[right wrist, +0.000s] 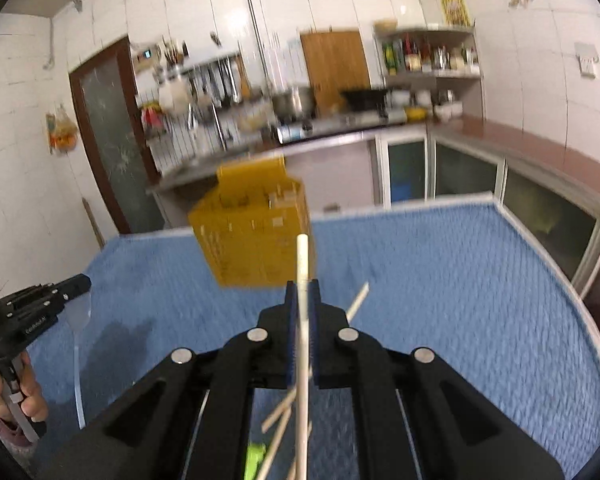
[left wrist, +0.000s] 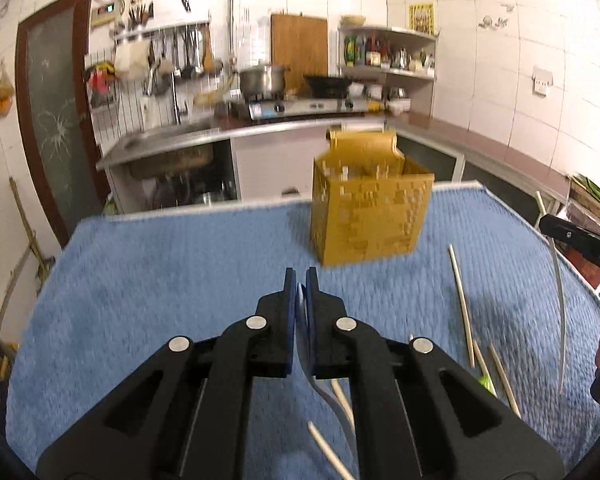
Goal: Organize utensils
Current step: 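Lift the spatula with the left tool while the right tool carries the chopstick toward the yellow holder, then lower the spatula into the yellow holder and open the left tool while the right tool releases the chopstick there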
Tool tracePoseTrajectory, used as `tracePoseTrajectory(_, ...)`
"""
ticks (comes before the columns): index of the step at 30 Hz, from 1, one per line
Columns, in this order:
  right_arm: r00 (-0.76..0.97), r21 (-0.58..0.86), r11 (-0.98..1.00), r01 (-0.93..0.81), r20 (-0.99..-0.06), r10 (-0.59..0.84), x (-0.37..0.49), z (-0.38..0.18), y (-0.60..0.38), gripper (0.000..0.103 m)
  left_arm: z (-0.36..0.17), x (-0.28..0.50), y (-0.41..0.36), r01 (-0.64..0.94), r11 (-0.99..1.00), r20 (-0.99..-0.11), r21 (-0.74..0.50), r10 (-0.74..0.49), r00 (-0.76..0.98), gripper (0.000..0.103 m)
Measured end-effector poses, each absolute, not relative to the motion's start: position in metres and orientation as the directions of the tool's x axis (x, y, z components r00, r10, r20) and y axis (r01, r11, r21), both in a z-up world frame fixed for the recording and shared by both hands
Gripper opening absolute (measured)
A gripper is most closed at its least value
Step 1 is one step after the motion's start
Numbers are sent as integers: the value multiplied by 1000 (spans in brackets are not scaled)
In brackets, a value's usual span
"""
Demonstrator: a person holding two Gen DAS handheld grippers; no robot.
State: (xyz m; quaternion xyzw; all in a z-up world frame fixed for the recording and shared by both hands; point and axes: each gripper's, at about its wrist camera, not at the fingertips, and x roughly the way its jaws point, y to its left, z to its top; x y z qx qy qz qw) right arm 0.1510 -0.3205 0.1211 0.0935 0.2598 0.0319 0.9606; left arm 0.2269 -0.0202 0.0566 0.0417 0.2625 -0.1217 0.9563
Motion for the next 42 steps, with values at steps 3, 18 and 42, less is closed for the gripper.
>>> tracePoseTrajectory(3, 889, 192, 981, -29, -443, 113, 163, 133, -316, 6, 69, 240, -25, 250, 968, -461, 32, -208, 863, 4)
tracePoseTrajectory(18, 996, 190, 981, -47, -64, 60, 259, 209, -304, 6, 161, 351, -75, 187, 980, -130, 68, -177, 976, 4)
tracePoseTrajectory(42, 1000, 123, 992, -13, 5, 13, 356, 169, -285, 6, 96, 441, -134, 125, 975, -74, 183, -113, 991, 4)
